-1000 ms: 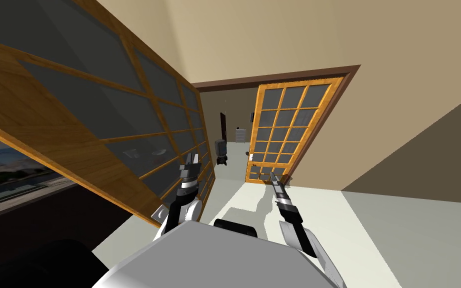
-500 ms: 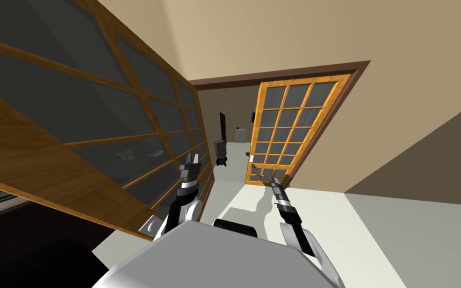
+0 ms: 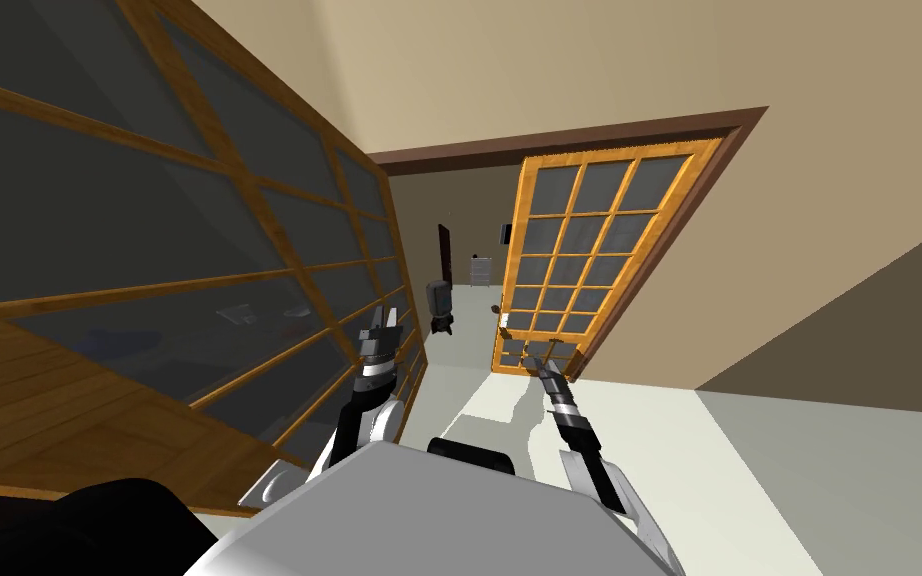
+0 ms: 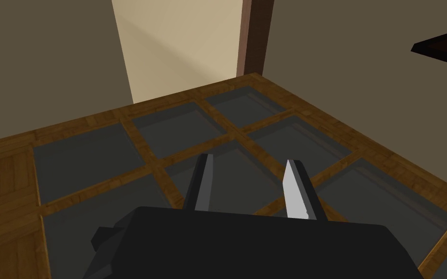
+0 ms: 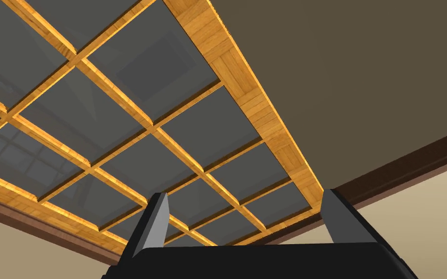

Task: Pull the door open

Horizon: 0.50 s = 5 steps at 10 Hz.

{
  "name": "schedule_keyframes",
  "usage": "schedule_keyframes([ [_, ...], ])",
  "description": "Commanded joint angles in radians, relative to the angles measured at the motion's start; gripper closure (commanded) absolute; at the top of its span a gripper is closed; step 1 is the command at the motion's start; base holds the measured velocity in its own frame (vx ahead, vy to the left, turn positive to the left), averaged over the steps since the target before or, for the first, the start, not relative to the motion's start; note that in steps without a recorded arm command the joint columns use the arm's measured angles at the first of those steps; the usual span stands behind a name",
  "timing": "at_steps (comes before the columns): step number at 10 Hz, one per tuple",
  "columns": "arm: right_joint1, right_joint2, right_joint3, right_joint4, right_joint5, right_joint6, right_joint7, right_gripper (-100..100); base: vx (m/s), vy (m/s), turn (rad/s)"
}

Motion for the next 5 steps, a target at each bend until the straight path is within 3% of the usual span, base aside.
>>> schedule_keyframes([
  [1,-0.015,-0.007,-0.009,0.043,0.011,-0.015,0.032,-100,0.091,0.006,-0.009],
  [5,-0.043,-0.013,-0.024,0.139,0.040,-0.046,0.113,-100,0.096,0.011,-0.008],
])
